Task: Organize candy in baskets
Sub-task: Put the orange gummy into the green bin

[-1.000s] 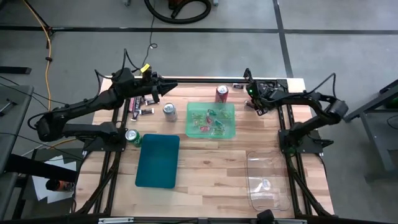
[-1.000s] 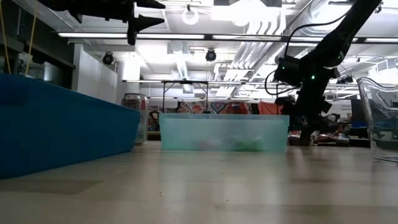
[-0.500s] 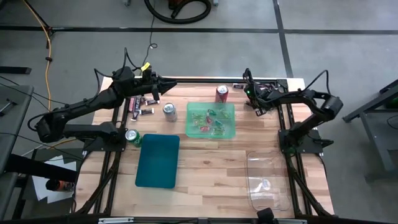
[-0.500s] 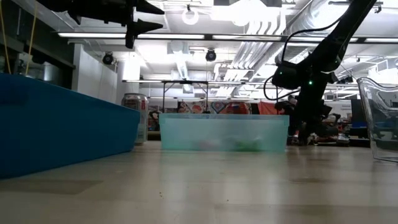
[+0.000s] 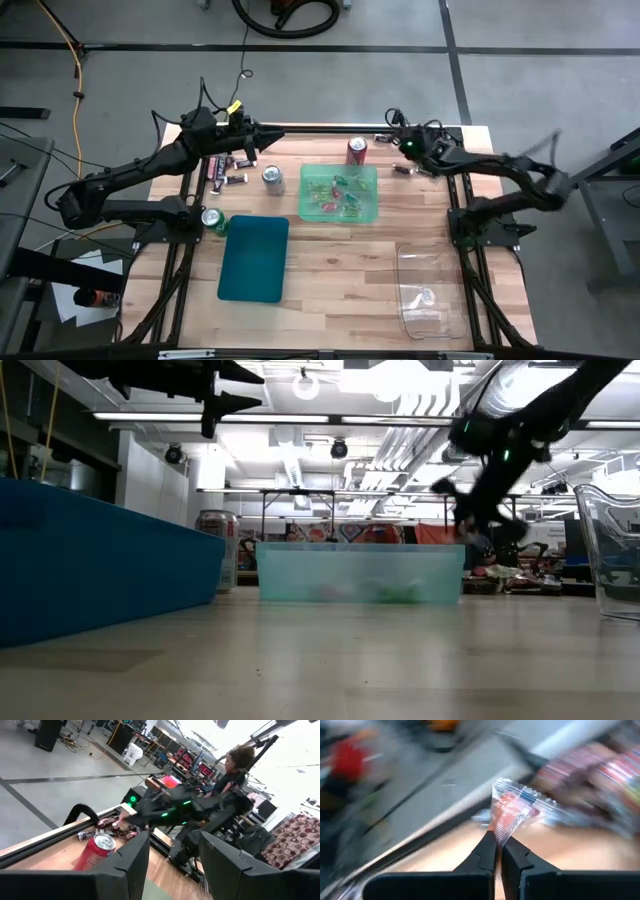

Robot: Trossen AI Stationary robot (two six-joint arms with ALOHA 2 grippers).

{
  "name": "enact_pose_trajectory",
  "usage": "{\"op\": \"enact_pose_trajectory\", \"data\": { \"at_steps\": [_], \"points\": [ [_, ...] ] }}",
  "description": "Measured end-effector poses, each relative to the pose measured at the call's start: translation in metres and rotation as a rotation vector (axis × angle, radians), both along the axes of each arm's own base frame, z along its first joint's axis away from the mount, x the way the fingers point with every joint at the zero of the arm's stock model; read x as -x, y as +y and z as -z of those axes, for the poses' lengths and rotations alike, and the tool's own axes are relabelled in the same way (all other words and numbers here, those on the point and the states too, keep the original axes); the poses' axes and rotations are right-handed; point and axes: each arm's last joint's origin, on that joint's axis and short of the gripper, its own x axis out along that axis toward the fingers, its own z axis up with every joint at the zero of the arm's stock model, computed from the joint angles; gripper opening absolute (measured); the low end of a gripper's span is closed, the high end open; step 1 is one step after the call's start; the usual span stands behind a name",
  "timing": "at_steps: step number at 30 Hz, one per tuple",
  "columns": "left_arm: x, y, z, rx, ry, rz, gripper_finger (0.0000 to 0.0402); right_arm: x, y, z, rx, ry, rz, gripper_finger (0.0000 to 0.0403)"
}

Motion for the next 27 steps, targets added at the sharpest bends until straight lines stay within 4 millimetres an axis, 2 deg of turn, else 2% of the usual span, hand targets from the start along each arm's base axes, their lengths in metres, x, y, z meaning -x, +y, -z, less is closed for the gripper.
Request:
{"op": "enact_pose_trajectory", "data": {
  "at_steps": [6,11,15,22,25,27],
  "points": [
    [0.000,0.000,0.000,0.010,-0.003,-0.018,0.0158,-0.003,0.034,-0.073,0.469,-0.103,-0.593,0.0001],
    [0.000,0.001,0.000,0.018,-0.006,-0.048,0.0158,0.004,0.063,-0.106,0.663,-0.259,-0.807,0.0001],
    [0.001,0.002,0.000,0.018,-0.007,-0.068,0.0158,0.005,0.078,-0.115,0.748,-0.298,-0.902,0.0001],
    [0.001,0.002,0.000,0.045,-0.016,-0.069,0.0158,-0.004,0.086,-0.112,0.771,-0.265,-0.983,0.0000],
    [0.001,0.002,0.000,0.058,-0.020,-0.070,0.0159,-0.014,0.085,-0.113,0.733,-0.222,-1.029,0.0000],
    [0.001,0.002,0.000,0.059,-0.020,-0.072,0.0159,-0.027,0.084,-0.116,0.682,-0.121,-1.110,0.0000]
  ]
}}
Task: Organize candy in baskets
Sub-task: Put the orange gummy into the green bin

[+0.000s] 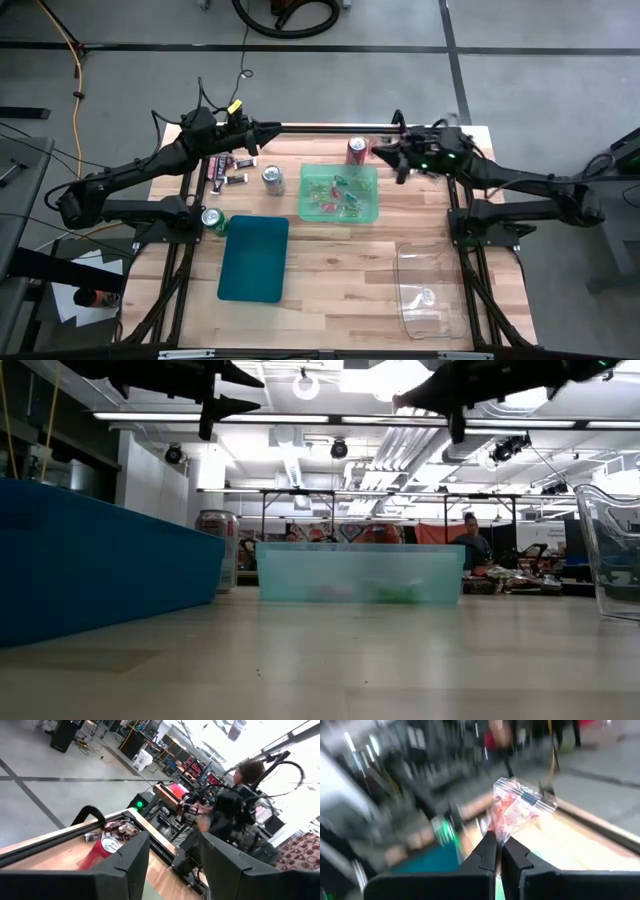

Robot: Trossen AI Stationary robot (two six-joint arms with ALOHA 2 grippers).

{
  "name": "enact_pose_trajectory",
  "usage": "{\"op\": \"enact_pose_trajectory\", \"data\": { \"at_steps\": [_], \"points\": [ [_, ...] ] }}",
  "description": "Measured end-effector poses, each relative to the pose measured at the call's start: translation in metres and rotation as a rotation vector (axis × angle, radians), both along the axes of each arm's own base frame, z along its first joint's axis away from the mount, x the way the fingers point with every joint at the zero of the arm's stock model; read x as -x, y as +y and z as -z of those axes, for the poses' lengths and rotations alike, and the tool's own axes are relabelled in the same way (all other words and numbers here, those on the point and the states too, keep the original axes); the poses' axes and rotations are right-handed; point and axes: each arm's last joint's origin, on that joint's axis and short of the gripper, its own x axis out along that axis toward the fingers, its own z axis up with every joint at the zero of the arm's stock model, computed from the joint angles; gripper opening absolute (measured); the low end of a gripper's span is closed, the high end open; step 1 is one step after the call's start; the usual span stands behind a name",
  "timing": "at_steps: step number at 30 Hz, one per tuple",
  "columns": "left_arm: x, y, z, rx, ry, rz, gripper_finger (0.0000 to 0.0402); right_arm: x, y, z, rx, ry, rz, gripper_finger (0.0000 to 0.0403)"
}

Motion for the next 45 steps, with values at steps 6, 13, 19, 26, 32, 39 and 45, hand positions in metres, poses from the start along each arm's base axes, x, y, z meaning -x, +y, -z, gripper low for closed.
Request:
{"op": "enact_pose_trajectory", "data": {
  "at_steps": [6,13,19,26,32,39,45],
  "points": [
    [0.000,0.000,0.000,0.000,0.000,-0.001,0.0158,-0.038,-0.011,0.010,0.016,0.471,-0.058,0.0000],
    [0.000,0.000,0.000,0.000,0.001,0.000,0.0158,-0.070,-0.026,0.074,-0.148,0.825,-0.078,0.0000],
    [0.000,0.000,0.000,0.000,0.001,0.004,0.0159,-0.089,-0.029,0.125,-0.228,0.976,-0.068,0.0000],
    [0.000,0.000,0.000,0.000,0.001,0.007,0.0158,-0.099,-0.033,0.152,-0.289,1.025,0.011,0.0000],
    [0.000,0.000,0.000,0.000,0.002,0.011,0.0159,-0.110,-0.021,0.149,-0.223,0.969,-0.072,0.0000],
    [0.000,0.000,0.000,0.000,0.002,0.012,0.0158,-0.117,-0.012,0.142,-0.118,0.991,-0.101,0.0000],
    [0.000,0.000,0.000,0.000,0.002,0.013,0.0158,-0.122,-0.013,0.131,-0.080,1.002,-0.103,0.0021]
  ]
}}
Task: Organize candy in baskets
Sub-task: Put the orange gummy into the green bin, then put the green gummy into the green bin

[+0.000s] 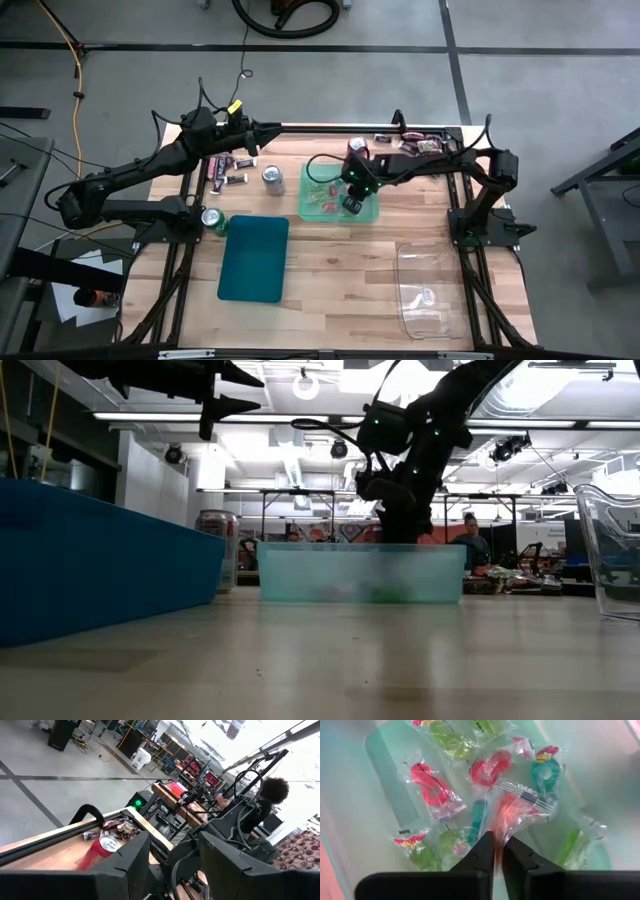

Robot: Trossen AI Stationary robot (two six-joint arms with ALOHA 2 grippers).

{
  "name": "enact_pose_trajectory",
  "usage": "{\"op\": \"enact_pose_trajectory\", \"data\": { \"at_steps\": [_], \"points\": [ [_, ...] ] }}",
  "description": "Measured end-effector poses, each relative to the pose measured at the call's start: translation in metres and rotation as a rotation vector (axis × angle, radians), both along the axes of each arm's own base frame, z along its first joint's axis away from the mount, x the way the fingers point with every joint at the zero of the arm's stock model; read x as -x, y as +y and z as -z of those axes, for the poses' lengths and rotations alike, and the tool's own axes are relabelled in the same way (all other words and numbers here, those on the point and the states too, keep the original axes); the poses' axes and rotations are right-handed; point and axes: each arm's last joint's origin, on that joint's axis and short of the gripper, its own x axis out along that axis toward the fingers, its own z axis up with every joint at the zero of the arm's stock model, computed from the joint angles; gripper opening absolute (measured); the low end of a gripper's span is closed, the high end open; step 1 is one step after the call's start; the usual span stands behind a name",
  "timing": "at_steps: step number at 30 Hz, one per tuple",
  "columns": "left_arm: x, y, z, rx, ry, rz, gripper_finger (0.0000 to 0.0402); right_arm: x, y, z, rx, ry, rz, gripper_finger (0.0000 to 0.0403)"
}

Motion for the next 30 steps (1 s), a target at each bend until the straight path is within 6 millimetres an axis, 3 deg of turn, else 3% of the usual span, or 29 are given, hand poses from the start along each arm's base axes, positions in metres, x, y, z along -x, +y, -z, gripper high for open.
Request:
{"op": "enact_pose_trajectory", "data": {
  "at_steps": [10,16,21,26,30],
  "points": [
    [0.000,0.000,0.000,0.000,0.000,0.000,0.0158,0.003,0.000,-0.004,0.022,0.060,-0.006,0.0181],
    [0.000,0.000,0.000,0.000,0.000,0.000,0.0159,0.018,-0.016,-0.047,0.125,0.046,0.083,0.0211],
    [0.000,0.000,0.000,0.000,0.000,0.000,0.0158,0.070,-0.037,-0.077,0.254,0.033,0.412,0.0211],
    [0.000,0.000,0.000,0.000,0.000,0.000,0.0159,0.137,-0.056,-0.073,0.205,0.058,0.882,0.0211],
    [0.000,0.000,0.000,-0.001,0.000,0.000,0.0159,0.169,-0.065,-0.061,0.104,0.016,1.165,0.0211]
  ]
}}
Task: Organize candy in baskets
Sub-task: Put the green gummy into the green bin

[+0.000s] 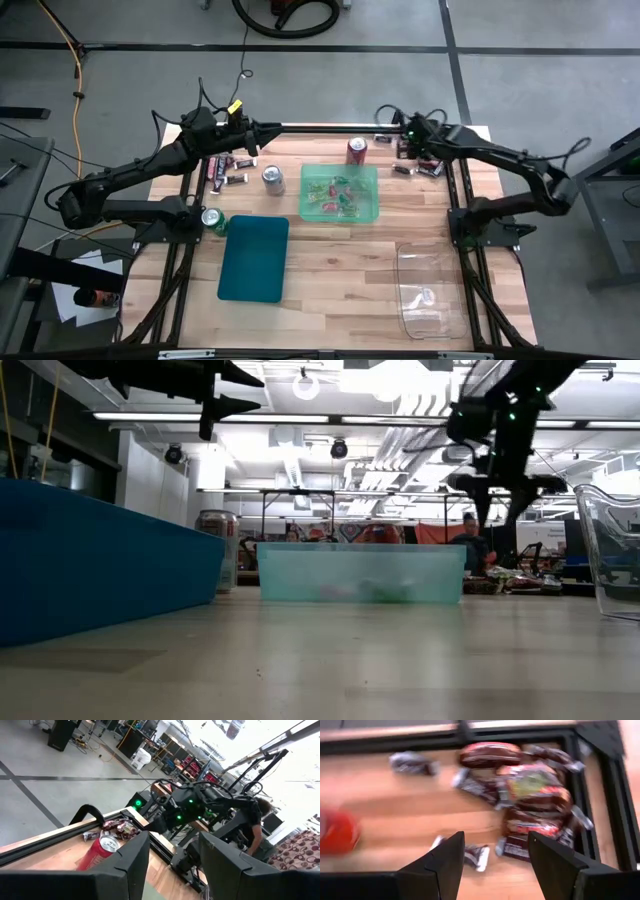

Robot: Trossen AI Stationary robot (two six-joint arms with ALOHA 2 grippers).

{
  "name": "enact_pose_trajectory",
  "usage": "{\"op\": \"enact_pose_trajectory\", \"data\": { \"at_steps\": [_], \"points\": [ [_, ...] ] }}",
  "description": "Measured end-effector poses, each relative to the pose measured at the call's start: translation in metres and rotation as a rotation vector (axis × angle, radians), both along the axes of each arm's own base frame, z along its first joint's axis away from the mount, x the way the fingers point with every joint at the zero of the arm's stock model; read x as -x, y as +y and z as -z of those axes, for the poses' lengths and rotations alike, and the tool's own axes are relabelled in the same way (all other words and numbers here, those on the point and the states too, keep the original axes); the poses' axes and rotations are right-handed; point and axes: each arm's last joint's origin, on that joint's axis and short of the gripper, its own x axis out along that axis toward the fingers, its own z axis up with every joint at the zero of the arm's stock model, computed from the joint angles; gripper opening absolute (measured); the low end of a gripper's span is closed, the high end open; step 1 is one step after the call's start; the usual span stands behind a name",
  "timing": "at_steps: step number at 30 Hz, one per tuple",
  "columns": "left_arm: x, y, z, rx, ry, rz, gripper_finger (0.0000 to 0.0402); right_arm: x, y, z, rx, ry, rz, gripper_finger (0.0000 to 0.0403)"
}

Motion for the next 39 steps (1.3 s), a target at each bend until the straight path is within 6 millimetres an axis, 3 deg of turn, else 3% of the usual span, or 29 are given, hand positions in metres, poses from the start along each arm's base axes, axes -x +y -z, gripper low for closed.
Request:
{"op": "enact_pose_trajectory", "data": {
  "at_steps": [13,23,29,34,39],
  "points": [
    [0.000,0.000,0.000,-0.036,0.012,-0.001,0.0159,0.024,-0.027,0.056,0.038,-0.350,0.608,0.0210],
    [0.000,0.000,0.000,-0.049,0.017,-0.002,0.0159,0.028,-0.058,0.080,0.001,-0.372,0.769,0.0210],
    [0.000,0.000,0.000,-0.042,0.015,-0.002,0.0159,0.030,-0.072,0.080,0.020,-0.406,0.839,0.0202],
    [0.000,0.000,0.000,-0.042,0.015,-0.002,0.0159,0.030,-0.072,0.081,0.009,-0.378,0.825,0.0147],
    [0.000,0.000,0.000,-0.039,0.013,-0.002,0.0159,0.029,-0.069,0.076,0.015,-0.328,0.714,0.0021]
  ]
}}
